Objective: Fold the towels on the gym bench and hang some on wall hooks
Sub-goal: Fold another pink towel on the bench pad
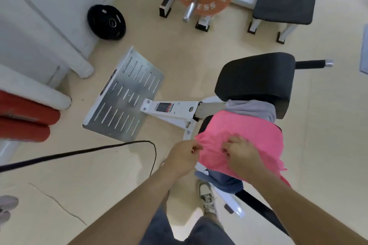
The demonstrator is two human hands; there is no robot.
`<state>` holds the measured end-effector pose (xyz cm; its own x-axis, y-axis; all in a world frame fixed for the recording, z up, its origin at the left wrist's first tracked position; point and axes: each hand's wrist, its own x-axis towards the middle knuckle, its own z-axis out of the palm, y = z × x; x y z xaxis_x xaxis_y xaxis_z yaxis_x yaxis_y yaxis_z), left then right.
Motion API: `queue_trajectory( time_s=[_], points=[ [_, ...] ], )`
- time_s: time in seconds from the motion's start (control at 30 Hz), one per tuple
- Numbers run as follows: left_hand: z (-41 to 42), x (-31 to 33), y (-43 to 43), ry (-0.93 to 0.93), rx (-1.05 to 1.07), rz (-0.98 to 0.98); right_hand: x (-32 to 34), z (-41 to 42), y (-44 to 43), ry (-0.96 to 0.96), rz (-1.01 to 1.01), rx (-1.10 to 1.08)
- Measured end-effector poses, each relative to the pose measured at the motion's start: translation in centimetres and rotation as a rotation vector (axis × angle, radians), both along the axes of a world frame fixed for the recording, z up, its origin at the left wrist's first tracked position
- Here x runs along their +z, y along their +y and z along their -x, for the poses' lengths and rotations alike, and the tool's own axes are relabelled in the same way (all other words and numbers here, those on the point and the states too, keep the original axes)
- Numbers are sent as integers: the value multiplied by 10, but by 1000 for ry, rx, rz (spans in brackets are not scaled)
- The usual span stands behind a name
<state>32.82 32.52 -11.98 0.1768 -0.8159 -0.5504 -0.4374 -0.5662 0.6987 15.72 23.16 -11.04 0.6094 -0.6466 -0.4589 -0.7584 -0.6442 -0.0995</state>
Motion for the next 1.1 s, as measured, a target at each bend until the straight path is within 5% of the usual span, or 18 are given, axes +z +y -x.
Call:
queue_trajectory(
  time_s=[0.17, 0.4, 0.5, 0.63, 0.8, 0.9, 1.1],
  points=[
    [38, -11, -35, 99, 359, -38, -8, 5, -19, -224, -196, -73],
    [66, -7, -50, -20, 466, -190, 24, 35, -31, -648, -560, -435],
    [65, 13, -38, 76, 588, -53, 41, 40, -41, -571, -621, -403],
    [74, 78, -32, 241, 556, 242, 86, 33, -51, -503, -571, -25],
    [98, 151, -18, -63, 311, 529, 139, 32, -41, -520, -385, 194],
    [108, 164, 2, 21, 409, 578, 157, 45, -38, -450, -249, 232],
    [118, 197, 53, 331, 497, 369, 216, 74, -25, -259, -387, 300]
  ],
)
